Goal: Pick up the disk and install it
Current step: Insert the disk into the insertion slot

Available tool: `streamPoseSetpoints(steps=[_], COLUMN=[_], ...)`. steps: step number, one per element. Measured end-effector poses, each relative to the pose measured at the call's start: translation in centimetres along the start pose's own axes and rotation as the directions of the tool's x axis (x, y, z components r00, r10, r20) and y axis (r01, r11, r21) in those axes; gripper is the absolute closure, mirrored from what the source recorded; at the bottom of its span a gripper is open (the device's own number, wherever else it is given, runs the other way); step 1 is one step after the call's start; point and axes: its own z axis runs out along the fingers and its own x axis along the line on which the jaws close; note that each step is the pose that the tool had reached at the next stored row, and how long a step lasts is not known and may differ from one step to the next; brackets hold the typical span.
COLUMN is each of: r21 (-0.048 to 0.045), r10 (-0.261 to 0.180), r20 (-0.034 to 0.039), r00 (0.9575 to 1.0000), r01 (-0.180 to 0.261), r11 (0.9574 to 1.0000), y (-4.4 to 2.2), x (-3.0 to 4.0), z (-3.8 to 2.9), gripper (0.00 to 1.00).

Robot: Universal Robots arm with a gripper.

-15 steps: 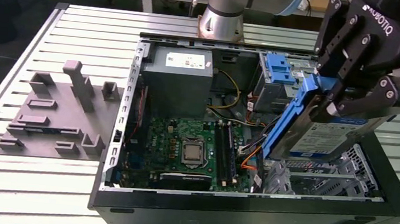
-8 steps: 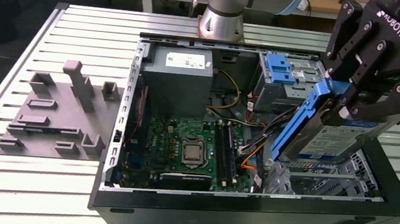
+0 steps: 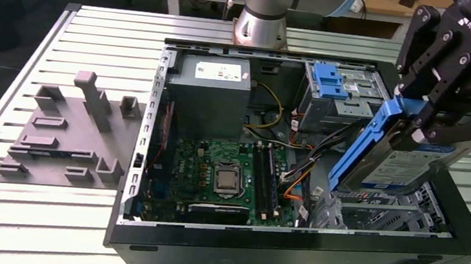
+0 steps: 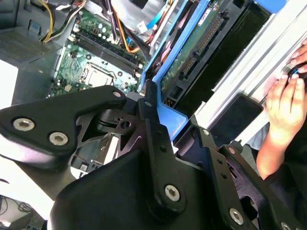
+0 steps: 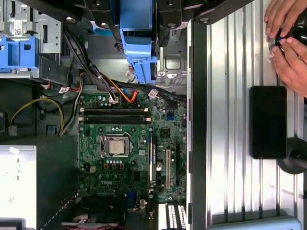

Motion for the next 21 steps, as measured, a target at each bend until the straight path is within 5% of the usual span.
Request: streamPoseSetpoints(steps=[8, 21], r21=[0.0, 0.0], r10=[0.0, 0.0], r20=[-0.0001, -0.0002], r00=[1.0, 1.0], r01=[0.0, 0.0], r11=[1.0, 1.0], y=[-1.01, -1.56], x=[0.1, 0.31], z=[0.52, 1.05], gripper=[0.64, 0.64])
